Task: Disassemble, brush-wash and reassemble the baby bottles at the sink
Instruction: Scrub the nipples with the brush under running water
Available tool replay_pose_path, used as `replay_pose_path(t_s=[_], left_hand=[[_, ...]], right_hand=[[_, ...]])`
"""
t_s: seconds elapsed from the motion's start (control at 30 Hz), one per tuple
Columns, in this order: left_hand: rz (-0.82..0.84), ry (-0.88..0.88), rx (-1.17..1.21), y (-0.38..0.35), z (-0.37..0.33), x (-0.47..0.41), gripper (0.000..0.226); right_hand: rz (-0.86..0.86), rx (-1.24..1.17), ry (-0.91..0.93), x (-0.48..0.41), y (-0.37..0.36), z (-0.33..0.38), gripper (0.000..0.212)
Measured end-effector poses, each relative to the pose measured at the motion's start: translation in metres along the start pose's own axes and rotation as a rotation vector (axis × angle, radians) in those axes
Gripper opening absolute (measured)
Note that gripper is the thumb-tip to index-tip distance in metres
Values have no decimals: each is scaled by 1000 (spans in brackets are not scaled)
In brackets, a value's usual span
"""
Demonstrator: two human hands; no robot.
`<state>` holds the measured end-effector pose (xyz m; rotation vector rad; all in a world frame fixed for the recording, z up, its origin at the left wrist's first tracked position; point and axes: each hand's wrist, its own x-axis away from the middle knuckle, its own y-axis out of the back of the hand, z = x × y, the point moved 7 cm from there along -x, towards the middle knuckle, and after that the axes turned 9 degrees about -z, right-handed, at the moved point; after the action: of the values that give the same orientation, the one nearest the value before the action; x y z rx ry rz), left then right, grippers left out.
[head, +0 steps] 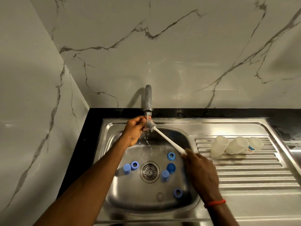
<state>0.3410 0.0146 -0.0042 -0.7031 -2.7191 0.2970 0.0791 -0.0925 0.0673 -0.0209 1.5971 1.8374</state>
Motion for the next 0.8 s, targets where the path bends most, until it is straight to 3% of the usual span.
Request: replay_pose_path(t_s=[0.07,0.13,0.2,0.27,0.33,0.4,0.47,0.5,0.53,0.6,0.67,0.73,0.8], left_hand=[[12,23,60,-6,0,-1,21],[27,41,91,-7,4,2,20],[8,76,167,-6,10,7,20],[-36,95,262,-6,15,10,20],[-76,77,294,-7,16,8,21],[-115,51,245,-10,14,4,21],[-186,28,192,-10,13,3,21],[-219,16,179,-11,12,4,22],[-237,12,172,-12,10,4,23],[-246,49,175,-15,12,4,26],[-229,105,193,-14,18,3,28],[-202,91,144,-14,22,2,21],[-195,31,39,-13,22,0,13]], right_hand=[[258,-358,-396,8,-19,-6,49],[517,-746,-793,23,-35,-6,56],[707,-957,-989,33,-41,-1,54],[766,-1077,-1083,36,-42,5,53],[612,-974,-973,31,-44,1,54],[326,-545,-582,16,-32,-2,52],[101,-124,-173,13,-21,4,26],[67,3,-85,14,-20,6,27],[46,96,-39,15,-21,7,40],[30,166,8,14,-23,4,48],[69,100,-3,11,-25,5,33],[173,-137,-193,10,-32,2,19],[369,-427,-432,16,-49,3,27]])
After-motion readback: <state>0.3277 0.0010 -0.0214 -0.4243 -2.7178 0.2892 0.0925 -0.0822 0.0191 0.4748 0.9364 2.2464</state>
